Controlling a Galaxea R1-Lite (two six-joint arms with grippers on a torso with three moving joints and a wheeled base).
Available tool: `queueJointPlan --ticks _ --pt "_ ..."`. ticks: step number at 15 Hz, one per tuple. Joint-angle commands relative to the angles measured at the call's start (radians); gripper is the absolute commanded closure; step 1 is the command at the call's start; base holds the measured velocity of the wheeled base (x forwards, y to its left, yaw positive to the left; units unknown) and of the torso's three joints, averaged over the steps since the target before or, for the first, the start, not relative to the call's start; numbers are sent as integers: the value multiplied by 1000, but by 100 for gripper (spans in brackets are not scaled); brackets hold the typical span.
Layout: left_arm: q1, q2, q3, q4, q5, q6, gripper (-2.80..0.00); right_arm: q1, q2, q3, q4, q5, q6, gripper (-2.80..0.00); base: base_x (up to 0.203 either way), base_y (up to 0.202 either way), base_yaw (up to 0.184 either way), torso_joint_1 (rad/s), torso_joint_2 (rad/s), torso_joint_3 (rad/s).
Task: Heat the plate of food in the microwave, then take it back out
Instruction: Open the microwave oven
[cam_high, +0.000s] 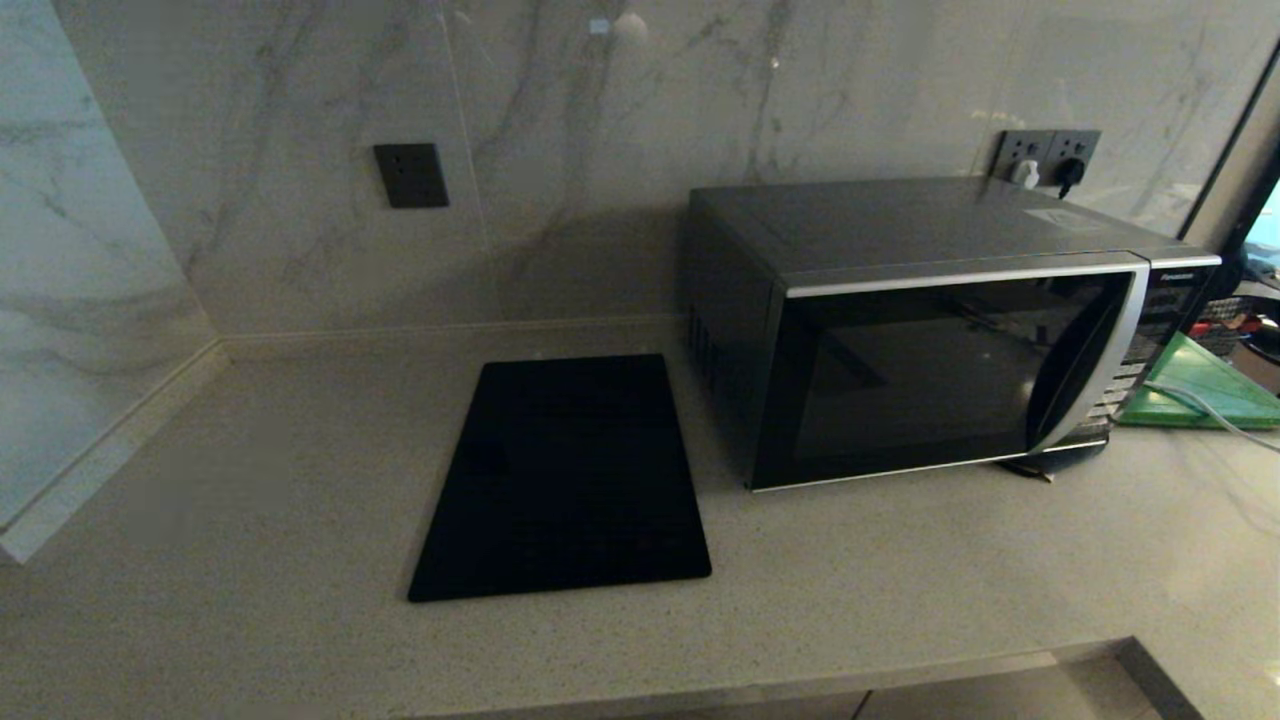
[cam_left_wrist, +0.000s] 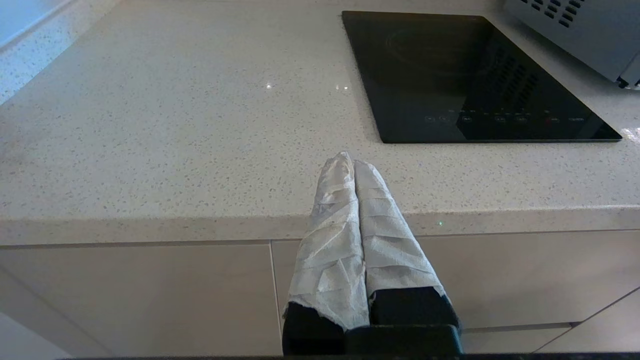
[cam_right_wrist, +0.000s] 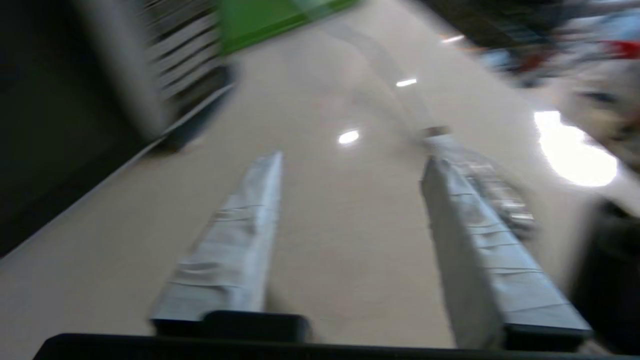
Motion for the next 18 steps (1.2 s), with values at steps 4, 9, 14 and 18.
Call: queueJointPlan --ticks 4,9,14,18 --pt "0 1 0 0 0 -1 0 60 107 3 -4 61 43 -280 0 0 0 0 0 0" --pt "0 1 0 0 0 -1 0 64 207 23 -112 -4 109 -280 0 0 0 0 0 0" --pt "0 0 0 0 0 -1 0 71 264 135 -439 -100 142 -280 0 0 0 0 0 0" --pt "0 1 0 0 0 -1 0 80 309 176 -493 -134 142 -280 0 0 0 0 0 0"
